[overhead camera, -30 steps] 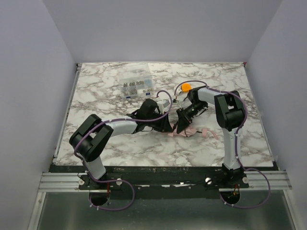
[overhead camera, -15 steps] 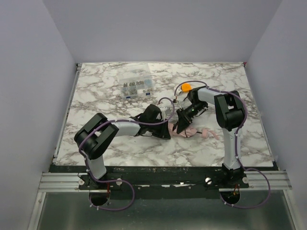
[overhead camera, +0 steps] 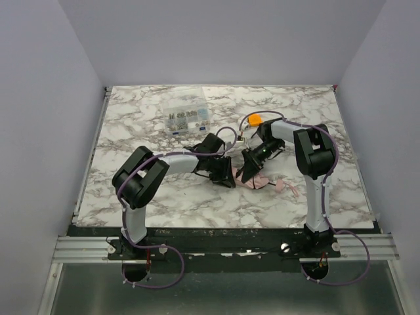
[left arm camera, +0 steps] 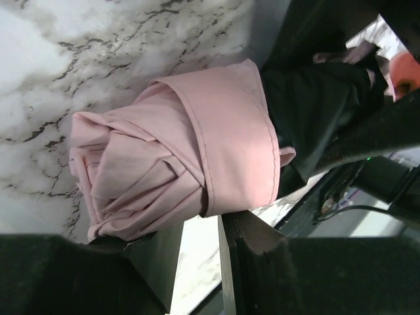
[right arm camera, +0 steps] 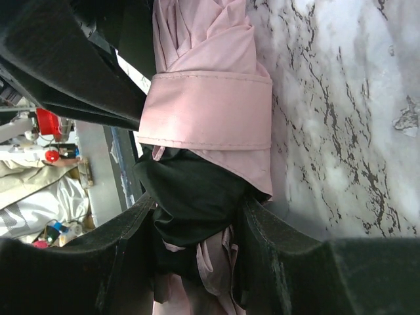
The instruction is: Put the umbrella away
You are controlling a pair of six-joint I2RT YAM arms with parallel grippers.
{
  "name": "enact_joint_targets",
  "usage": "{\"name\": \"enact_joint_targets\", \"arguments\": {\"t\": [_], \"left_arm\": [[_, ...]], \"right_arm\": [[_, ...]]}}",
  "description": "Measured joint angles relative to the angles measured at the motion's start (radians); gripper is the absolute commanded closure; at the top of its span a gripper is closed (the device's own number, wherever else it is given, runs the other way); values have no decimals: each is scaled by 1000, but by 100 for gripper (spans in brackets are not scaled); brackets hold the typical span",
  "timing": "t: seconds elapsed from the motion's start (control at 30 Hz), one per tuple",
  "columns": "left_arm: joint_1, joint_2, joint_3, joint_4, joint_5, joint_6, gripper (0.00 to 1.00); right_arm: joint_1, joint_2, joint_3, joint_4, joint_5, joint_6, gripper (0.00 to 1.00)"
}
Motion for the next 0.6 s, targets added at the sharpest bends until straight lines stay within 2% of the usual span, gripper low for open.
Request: {"name": "enact_joint_targets", "arguments": {"t": [0.1,0.27,0.33,0.6], "left_arm": [[5,39,61,-92,2,-29,63],[5,40,74,-114,14,-33,58],[6,20,45,-78,26,-25,53],[31,-154,-110,-52,-12,87,52]], "right_arm": [[-3,-2,-3,4,-1,8,100],[-3,-3,-5,8,0,12,100],[-3,-3,-5,9,0,12,100],[2,-6,-22,-6,-1,-5,100]]}}
